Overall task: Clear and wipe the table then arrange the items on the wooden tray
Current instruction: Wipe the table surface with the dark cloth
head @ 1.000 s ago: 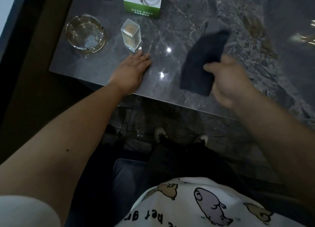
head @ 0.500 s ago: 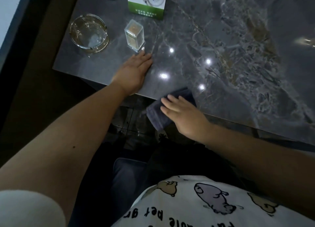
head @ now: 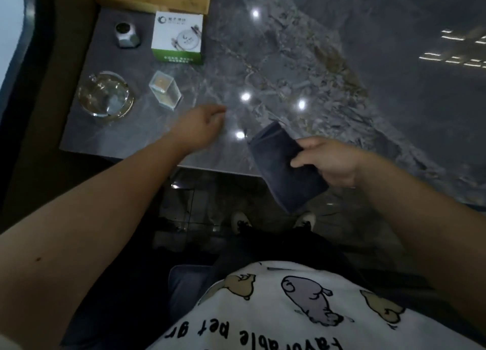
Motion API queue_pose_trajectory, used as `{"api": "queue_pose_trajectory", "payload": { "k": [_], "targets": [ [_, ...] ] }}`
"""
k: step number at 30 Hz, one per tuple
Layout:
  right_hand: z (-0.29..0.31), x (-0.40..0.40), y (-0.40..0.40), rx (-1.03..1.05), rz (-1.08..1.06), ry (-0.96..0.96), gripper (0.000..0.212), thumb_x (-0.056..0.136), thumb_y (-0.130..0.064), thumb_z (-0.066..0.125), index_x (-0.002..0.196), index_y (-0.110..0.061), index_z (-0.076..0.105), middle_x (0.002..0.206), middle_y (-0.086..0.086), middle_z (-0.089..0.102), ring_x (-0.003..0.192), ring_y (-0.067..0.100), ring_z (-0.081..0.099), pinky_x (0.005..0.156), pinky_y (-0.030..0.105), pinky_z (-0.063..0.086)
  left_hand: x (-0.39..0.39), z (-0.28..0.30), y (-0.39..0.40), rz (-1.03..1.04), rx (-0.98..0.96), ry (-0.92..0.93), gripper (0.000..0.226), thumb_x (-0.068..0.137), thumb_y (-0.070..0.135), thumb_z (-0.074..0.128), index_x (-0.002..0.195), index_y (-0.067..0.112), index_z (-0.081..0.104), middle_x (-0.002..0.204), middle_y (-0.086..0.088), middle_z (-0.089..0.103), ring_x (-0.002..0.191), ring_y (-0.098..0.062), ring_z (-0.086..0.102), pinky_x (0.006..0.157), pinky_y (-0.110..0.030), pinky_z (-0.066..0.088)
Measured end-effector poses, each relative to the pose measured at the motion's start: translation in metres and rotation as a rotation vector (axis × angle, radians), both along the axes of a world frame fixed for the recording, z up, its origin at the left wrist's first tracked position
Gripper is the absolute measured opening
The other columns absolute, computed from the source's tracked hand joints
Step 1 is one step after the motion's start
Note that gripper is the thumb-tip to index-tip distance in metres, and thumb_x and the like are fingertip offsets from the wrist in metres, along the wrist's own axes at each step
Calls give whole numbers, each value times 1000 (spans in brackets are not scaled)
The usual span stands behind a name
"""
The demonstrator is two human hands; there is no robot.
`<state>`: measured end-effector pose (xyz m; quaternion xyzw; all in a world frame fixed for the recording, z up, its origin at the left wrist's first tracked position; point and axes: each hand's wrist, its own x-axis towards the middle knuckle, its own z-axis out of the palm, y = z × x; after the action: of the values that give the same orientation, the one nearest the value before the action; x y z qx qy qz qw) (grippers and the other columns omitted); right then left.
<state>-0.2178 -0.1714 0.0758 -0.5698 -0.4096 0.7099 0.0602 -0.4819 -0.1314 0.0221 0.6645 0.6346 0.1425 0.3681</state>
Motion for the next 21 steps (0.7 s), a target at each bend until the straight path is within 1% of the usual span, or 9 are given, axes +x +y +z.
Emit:
{"api": "queue_pose_trajectory", "payload": {
  "k": [3,4,6,8,10,12,14,18,21],
  "targets": [
    [24,35,16,125,188,-86,23,90,4,49,106,-3,63,107,20,67,98,32,65,91,47,48,52,45,9,-116,-22,-179,44,96,44,48,135,22,53,137,5,54,115,1,46,92,-9,31],
    [34,47,20,203,292,-136,22,91,0,52,110,-5,62,110,18,67,103,32,63,94,50,46,70,58,11,-187,-62,-247,54,91,51,53,138,24,49,139,6,53,118,2,47,97,-11,32],
    [55,69,26,343,452,-220,27,91,-8,57,117,-14,58,114,4,66,107,20,61,96,44,45,104,80,18,-332,-197,-356,76,78,57,66,143,27,40,139,7,52,122,-1,50,101,-21,39],
    [76,92,26,425,464,-282,35,89,-14,62,123,-22,52,118,-7,62,108,9,58,94,34,47,139,97,24,-498,-226,-308,83,75,50,74,145,31,34,132,8,55,116,-3,54,97,-22,43],
    [88,121,23,472,415,-294,29,87,-16,64,112,-24,52,108,-6,67,95,11,64,79,30,51,174,110,31,-639,-142,-160,71,79,43,74,141,32,41,116,12,60,103,-1,58,88,-16,44],
    [95,156,20,516,365,-314,24,86,-17,66,103,-24,51,100,-4,69,84,11,66,65,25,50,208,119,38,-734,-42,-76,44,84,37,70,125,32,56,101,17,63,90,2,58,79,-14,43],
    [98,198,16,516,303,-332,27,85,-19,69,105,-23,51,100,-7,69,82,8,67,65,24,52,246,126,43,-798,-4,-53,22,88,33,66,109,31,64,92,17,63,83,2,58,73,-16,43],
    [83,291,4,441,225,-330,31,80,-16,73,101,-32,56,99,-15,68,89,-1,65,76,22,52,328,125,49,-857,42,41,12,93,34,59,102,28,64,88,13,63,76,0,56,65,-18,41],
    [66,362,-3,420,167,-358,24,84,-12,70,93,-31,58,90,-17,65,73,-13,59,64,5,42,393,111,53,-880,18,76,15,95,35,54,107,28,60,89,16,58,76,2,53,62,-10,37]
  ]
}}
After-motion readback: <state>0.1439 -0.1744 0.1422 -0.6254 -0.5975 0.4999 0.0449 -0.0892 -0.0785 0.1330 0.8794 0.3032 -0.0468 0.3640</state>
